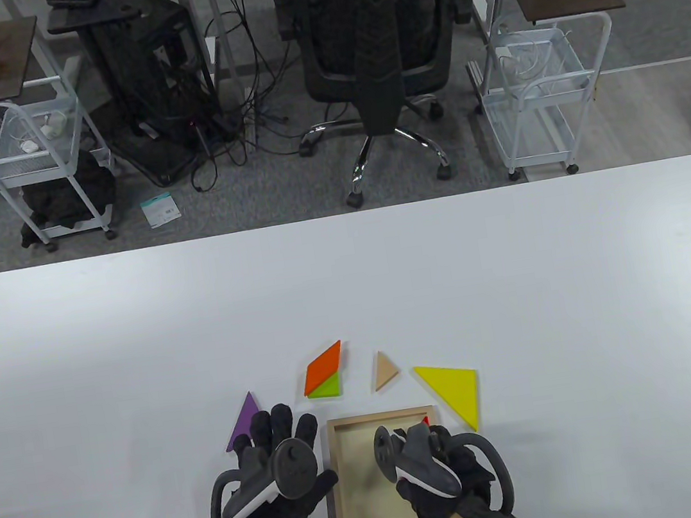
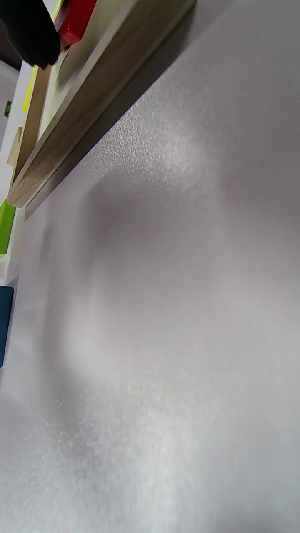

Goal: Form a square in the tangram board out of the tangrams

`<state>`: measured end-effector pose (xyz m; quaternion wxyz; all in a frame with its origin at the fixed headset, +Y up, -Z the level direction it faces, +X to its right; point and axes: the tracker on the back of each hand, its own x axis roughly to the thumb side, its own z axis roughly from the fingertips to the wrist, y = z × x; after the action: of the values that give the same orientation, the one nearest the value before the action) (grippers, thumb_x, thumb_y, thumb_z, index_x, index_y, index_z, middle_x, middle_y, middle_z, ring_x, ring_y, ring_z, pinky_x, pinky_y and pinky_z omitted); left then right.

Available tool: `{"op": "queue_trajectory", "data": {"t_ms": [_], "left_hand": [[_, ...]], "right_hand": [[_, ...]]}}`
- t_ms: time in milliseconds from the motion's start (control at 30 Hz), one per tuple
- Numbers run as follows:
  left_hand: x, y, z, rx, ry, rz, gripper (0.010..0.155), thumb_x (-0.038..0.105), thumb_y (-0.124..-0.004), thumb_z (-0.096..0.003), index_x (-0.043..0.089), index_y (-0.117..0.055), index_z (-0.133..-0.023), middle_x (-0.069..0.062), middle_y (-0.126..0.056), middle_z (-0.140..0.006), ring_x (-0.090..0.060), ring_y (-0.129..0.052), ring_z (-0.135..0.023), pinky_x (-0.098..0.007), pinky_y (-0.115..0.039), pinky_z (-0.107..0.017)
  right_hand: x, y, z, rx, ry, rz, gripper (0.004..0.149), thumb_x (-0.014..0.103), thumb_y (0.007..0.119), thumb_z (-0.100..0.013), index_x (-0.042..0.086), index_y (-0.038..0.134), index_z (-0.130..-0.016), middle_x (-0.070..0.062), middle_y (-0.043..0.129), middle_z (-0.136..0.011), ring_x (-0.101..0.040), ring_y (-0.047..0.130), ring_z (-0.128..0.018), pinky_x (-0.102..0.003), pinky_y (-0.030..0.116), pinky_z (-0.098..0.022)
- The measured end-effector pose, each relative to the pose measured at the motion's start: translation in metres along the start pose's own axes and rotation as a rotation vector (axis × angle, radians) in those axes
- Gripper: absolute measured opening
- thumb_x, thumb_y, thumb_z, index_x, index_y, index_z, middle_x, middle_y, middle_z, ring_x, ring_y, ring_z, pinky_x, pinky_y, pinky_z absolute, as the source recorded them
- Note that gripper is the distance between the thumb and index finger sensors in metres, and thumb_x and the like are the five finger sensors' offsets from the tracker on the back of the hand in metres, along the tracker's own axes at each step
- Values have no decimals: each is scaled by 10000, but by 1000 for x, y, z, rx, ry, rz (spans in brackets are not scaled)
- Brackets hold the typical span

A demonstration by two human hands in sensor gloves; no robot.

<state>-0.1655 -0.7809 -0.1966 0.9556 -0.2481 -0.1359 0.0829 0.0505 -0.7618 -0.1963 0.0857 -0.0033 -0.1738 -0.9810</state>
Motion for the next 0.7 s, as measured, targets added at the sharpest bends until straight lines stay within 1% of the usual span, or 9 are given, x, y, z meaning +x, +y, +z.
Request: {"op": "queue_trajectory", "data": {"t_ms": [100,133,167,233,300,333,400,500,700], "left_hand": [[-1,1,1,5,5,7,808,624,-457,-558,281,96,-1037,-163,250,-1018,-454,207,-922,-647,44,-630],[-2,2,1,7,6,9,808,624,-457,-558,283,97,-1037,-161,251,-1018,-453,208,-923,-647,45,-630],[-2,2,1,9,7,11,807,624,-457,-558,281,96,-1037,-161,250,-1018,-454,208,-922,-647,45,-630],[-3,3,1,12,8,14,807,623,-459,-558,282,94,-1037,-162,249,-1019,-454,207,-923,-647,44,-631],[-3,3,1,14,9,14,806,622,-459,-558,283,95,-1037,-161,249,-1019,-454,207,-923,-647,43,-631],[-3,3,1,15,10,12,807,622,-459,-559,282,94,-1037,-163,250,-1018,-454,207,-923,-648,43,-631],[-3,3,1,12,13,11,807,622,-459,-559,282,94,-1037,-163,250,-1018,-454,206,-923,-647,43,-631],[-3,2,1,5,18,10,808,623,-459,-558,281,96,-1036,-162,249,-1018,-455,206,-923,-648,42,-631],[-3,2,1,-2,23,7,809,622,-460,-559,281,96,-1037,-164,249,-1018,-456,205,-923,-649,41,-632]], "right_hand": [[-29,-23,-3,-49,86,-166,790,597,767,-318,486,374,-994,-201,412,-1022,-348,717,-790,-338,778,-487],[-39,-29,-6,-45,98,-205,824,551,803,-335,483,324,-1002,-189,306,-1065,-371,611,-894,-395,715,-599],[-52,-36,-11,-31,123,-228,878,507,838,-337,475,270,-1006,-180,209,-1083,-383,506,-963,-447,650,-669],[-74,-45,-21,36,137,-236,957,473,859,-353,528,139,-980,-120,21,-1092,-391,313,-1035,-516,505,-775],[-90,-49,-32,59,169,-262,986,444,877,-357,545,106,-964,-90,-38,-1084,-389,230,-1050,-508,459,-803],[-97,-49,-40,76,152,-286,989,438,879,-360,554,100,-958,-66,-54,-1082,-369,207,-1056,-491,458,-806],[-105,-45,-54,149,181,-322,1001,446,879,-358,549,82,-954,-57,-60,-1081,-371,192,-1057,-491,445,-810],[-103,-33,-71,253,204,-368,1004,462,872,-354,514,75,-963,-67,-23,-1086,-369,224,-1046,-472,457,-798],[-94,-10,-96,354,279,-349,989,464,856,-370,458,78,-980,-38,12,-1093,-341,234,-1044,-436,457,-795]]}}
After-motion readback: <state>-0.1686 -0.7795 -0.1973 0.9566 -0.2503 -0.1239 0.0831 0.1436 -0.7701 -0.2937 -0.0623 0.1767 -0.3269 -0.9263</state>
